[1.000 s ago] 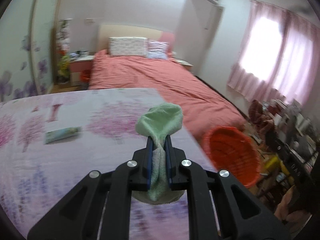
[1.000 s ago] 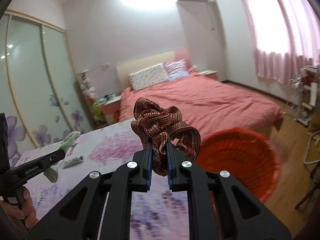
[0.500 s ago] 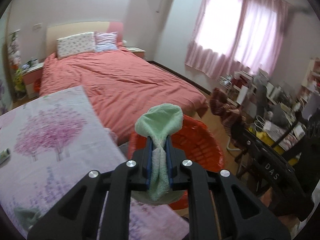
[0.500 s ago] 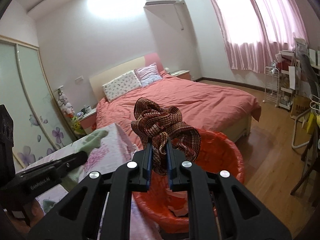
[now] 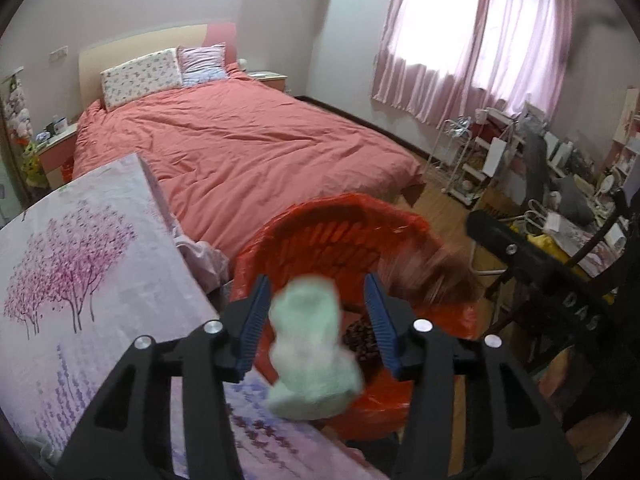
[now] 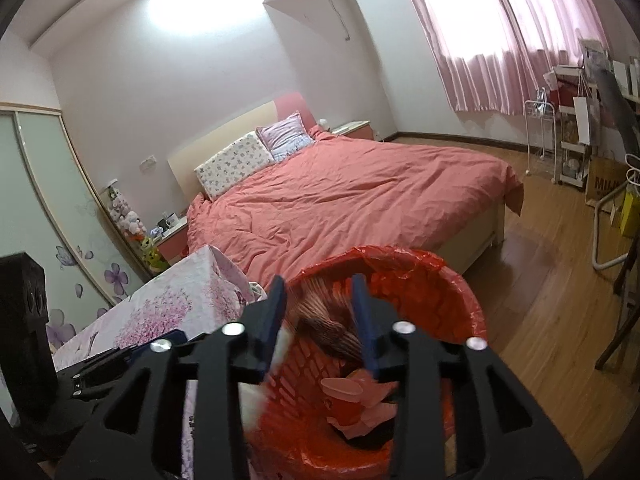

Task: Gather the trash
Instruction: 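Open both tools to drop the sock and scrunchie into the basket, then move back to the bed and grasp the grey-green cloth with the right tool, then grasp the blue-and-white tube with the left tool while the right tool holds the cloth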

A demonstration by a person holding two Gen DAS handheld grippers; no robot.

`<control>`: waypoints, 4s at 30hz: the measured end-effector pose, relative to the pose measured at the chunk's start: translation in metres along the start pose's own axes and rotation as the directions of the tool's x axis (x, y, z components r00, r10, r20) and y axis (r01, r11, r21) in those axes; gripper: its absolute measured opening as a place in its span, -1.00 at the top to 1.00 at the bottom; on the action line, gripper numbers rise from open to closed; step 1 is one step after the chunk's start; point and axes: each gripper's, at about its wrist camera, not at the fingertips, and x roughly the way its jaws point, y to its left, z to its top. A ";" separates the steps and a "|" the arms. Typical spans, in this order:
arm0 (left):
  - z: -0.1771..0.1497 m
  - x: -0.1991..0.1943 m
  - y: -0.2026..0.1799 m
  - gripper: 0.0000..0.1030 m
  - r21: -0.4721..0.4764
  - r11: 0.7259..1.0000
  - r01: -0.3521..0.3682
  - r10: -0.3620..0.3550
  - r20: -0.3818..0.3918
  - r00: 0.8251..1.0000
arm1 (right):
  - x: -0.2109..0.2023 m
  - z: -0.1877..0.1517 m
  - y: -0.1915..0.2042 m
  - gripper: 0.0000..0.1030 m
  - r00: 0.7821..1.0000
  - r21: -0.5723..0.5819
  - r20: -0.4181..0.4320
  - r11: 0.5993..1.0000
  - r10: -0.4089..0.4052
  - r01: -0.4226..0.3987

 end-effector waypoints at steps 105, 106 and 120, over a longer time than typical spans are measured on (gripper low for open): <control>-0.085 -0.086 0.407 -0.10 -0.385 0.801 -0.458 0.397 -0.231 0.888 | 0.104 -0.128 0.254 0.81 0.909 -0.382 -0.417 0.908 -0.002 -0.173; -0.085 -0.088 0.406 -0.08 -0.420 0.797 -0.434 0.369 -0.229 0.901 | 0.104 -0.128 0.254 0.81 0.909 -0.382 -0.417 0.908 -0.001 -0.174; -0.077 -0.075 0.390 0.14 -0.395 0.744 -0.539 0.471 -0.262 0.842 | 0.104 -0.128 0.252 0.80 0.907 -0.371 -0.421 0.911 0.008 -0.180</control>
